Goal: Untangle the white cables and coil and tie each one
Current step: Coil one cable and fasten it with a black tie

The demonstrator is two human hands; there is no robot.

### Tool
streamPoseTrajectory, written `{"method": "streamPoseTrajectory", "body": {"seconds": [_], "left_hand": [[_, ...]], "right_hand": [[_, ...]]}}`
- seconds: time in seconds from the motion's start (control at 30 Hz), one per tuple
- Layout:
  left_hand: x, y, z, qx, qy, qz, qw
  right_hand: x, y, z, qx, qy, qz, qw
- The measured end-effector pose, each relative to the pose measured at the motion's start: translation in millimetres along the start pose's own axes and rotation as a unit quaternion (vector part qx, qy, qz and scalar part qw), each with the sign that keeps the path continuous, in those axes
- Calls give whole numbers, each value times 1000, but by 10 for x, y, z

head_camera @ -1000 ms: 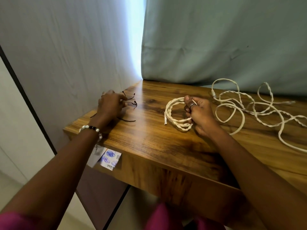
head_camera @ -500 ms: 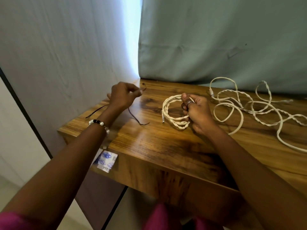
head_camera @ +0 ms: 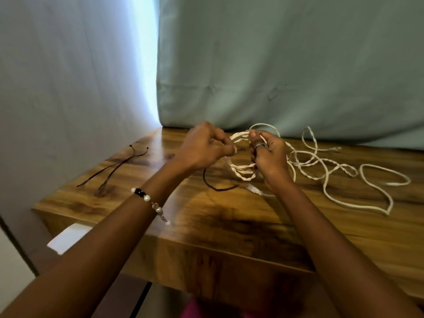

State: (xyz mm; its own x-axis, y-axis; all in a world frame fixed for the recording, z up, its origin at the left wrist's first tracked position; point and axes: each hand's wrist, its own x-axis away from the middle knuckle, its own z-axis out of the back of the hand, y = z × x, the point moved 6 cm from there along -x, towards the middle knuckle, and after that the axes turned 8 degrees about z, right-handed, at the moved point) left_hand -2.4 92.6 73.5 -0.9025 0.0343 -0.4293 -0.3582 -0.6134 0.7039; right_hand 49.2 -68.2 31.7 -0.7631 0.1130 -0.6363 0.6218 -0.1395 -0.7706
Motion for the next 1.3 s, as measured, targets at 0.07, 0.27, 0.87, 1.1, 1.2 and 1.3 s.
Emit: {"method": "streamPoseTrajectory", "body": {"seconds": [0.07,0.27,0.87,1.1,1.2,1.3], "left_hand": [[-93,55,-208,-81,27,-16,996],[-311,242,-710,-132,84,-88,984],[-296,58,-928,-114,116,-155,974],[-314,-56,-870,24,62,0,998],[-310,-85,-785,198,9,86,976],[-339,-162,-723,343,-28,140,928]], "right_hand": [[-43,-22,109,-6,-5,19,1000],[-67,51,340,-89,-15,1,996],[-34,245,412,-38,-32,-69,996],[-52,276,602,-52,59,-92,993],[-83,298,708,-50,91,-104,989],[-85,338,698,-41,90,-110,989]]}}
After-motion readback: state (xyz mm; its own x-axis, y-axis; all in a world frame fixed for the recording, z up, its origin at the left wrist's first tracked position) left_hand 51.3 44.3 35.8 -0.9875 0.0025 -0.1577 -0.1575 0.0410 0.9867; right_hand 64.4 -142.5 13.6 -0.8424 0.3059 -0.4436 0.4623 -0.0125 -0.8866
